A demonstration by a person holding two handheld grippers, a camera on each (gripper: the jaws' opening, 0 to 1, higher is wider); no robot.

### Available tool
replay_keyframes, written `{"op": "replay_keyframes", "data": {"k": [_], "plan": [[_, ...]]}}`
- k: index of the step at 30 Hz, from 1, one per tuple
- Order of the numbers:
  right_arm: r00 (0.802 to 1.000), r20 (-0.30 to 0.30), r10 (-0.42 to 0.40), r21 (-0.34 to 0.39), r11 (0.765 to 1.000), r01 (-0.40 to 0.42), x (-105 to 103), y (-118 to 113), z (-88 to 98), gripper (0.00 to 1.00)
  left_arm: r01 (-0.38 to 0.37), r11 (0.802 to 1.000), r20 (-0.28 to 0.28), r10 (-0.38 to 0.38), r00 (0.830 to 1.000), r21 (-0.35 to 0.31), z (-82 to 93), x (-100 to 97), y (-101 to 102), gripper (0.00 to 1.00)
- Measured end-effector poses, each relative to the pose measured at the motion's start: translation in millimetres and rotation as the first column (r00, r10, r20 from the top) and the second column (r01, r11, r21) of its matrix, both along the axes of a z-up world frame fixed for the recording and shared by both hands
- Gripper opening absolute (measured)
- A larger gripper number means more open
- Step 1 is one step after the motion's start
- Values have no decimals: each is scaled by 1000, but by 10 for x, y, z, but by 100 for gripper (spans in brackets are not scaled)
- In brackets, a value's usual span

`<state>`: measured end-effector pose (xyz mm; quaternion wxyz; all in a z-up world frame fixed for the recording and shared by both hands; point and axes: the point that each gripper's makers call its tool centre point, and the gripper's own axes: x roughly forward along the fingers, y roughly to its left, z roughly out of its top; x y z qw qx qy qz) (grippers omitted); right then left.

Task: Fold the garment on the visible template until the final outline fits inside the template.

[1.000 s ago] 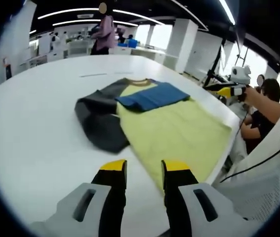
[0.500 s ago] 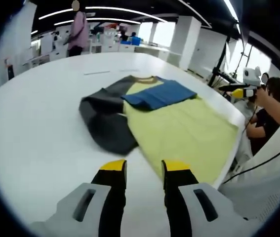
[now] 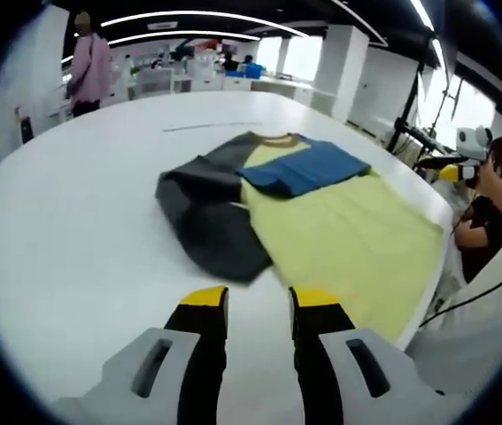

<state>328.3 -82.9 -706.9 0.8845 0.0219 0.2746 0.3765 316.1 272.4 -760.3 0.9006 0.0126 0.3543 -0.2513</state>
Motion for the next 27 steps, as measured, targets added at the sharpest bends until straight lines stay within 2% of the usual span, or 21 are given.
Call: {"op": "replay_keyframes", "data": {"k": [4, 7, 10, 19, 27], "plan": [[1000, -4, -6, 0, 1000, 6, -17, -25, -8, 61, -37, 999, -1, 37, 999, -32, -13, 63, 48, 25], [1000, -6, -8, -4, 1000, 8, -22, -38, -18, 61, -42, 999, -6, 42, 999, 1, -64, 89, 90, 24], [1000, -7, -11, 0, 1000, 11, -20, -49, -21, 61, -61, 998, -11, 61, 998, -21, -82, 138, 103, 24], [1000, -7, -19, -2, 1000, 19, -19, -96, -30, 61, -90, 996, -22, 90, 996, -8, -173, 306, 122, 22], [999, -7, -32, 0, 999, 32, -28, -145, -29, 60, -126, 992, -56, 126, 990, 18, -298, 386, 175, 21]]}}
